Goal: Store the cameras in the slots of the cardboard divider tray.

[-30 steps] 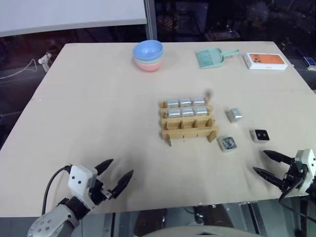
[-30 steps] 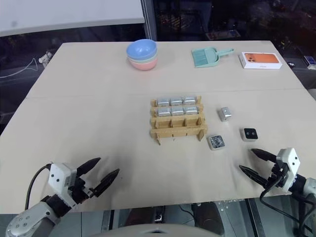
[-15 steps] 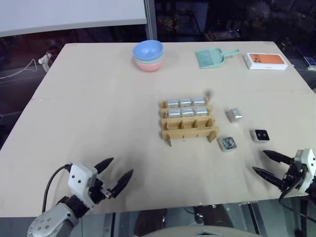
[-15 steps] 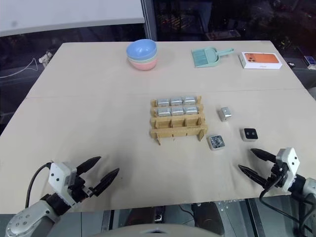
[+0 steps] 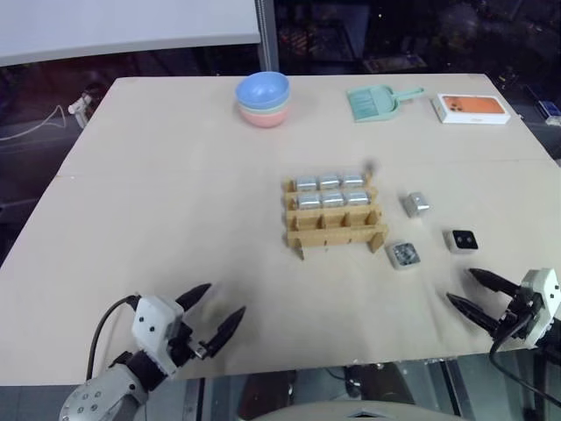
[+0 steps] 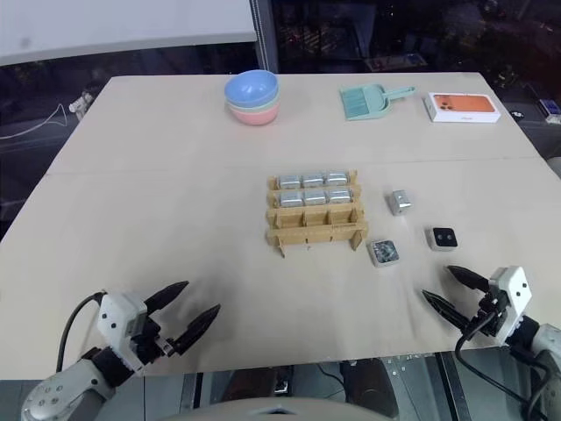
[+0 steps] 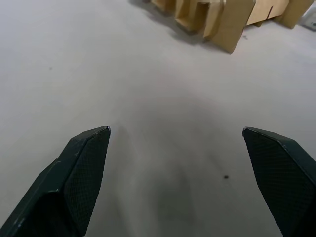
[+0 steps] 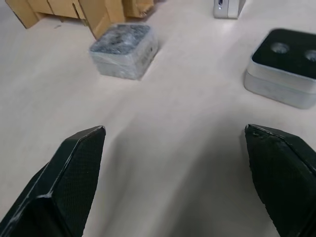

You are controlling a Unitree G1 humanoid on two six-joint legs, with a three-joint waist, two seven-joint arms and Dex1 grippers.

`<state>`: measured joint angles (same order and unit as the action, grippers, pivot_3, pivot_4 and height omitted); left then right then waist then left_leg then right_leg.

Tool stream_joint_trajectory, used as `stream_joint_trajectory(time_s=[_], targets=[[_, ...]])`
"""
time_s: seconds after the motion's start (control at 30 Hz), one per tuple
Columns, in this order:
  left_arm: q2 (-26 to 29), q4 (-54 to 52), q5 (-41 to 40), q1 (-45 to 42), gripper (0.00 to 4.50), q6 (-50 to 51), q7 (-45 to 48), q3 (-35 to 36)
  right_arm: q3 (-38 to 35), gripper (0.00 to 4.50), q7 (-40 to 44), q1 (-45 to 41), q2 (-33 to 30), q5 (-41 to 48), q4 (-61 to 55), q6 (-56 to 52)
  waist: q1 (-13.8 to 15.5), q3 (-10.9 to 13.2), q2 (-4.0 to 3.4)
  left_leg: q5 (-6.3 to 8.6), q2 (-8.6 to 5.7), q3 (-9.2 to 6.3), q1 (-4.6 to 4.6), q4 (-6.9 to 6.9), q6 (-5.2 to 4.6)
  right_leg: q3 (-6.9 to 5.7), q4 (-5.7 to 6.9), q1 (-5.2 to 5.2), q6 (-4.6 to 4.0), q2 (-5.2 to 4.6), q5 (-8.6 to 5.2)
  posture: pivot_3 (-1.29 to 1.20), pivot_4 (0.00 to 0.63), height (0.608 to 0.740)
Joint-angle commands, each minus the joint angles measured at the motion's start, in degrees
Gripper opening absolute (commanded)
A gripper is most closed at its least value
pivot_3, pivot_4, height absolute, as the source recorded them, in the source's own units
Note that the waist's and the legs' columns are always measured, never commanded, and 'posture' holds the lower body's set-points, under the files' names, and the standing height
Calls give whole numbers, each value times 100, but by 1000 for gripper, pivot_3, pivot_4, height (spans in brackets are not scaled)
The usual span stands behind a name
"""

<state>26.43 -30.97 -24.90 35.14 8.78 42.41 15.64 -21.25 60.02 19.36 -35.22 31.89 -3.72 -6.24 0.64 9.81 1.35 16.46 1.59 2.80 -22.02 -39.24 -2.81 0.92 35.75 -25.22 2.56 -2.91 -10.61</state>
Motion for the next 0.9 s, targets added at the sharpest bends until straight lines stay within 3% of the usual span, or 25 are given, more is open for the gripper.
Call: stream_joint_trajectory(time_s=[0.03, 0.2, 0.43, 0.53, 0.9], targets=[[380, -397, -462, -258, 4449, 187, 312, 131, -28, 4500, -111, -46, -15, 156, -429, -176, 3, -1, -1, 0, 1, -1, 0, 0, 0, -1, 0, 0, 0, 0, 0, 0, 150, 740], [1309, -383, -1194, -577, 4449, 602, 1174, 420, 61, 4500, -404, -102, 37, 49, -588, -409, 1, 1, -4, 0, 2, 3, -3, 2, 0, 0, 1, -2, -1, 2, 0, 0, 150, 740], [2434, -312, -2306, -1105, 4449, 1148, 2365, 1222, -381, 4500, -1191, -436, 177, 120, -471, -525, -2, 2, -10, -1, 3, 8, -3, 0, -1, 2, 2, -5, -1, 3, 1, 0, 150, 740], [2595, -244, -2506, -1343, 4449, 1172, 2706, 1377, -338, 4500, -1704, -579, 282, -70, -537, -672, -2, 2, -10, -1, 2, 8, -4, 2, 0, 2, 3, -6, -1, 5, 1, 0, 150, 740], [2646, -42, -2081, -1759, 4449, 1065, 3024, 1300, 237, 4500, -3488, -1107, 1044, -806, -768, -1328, -25, 3, -13, -2, -9, 15, -3, 2, 0, 11, 7, -9, -2, 12, 1, 0, 150, 740]])
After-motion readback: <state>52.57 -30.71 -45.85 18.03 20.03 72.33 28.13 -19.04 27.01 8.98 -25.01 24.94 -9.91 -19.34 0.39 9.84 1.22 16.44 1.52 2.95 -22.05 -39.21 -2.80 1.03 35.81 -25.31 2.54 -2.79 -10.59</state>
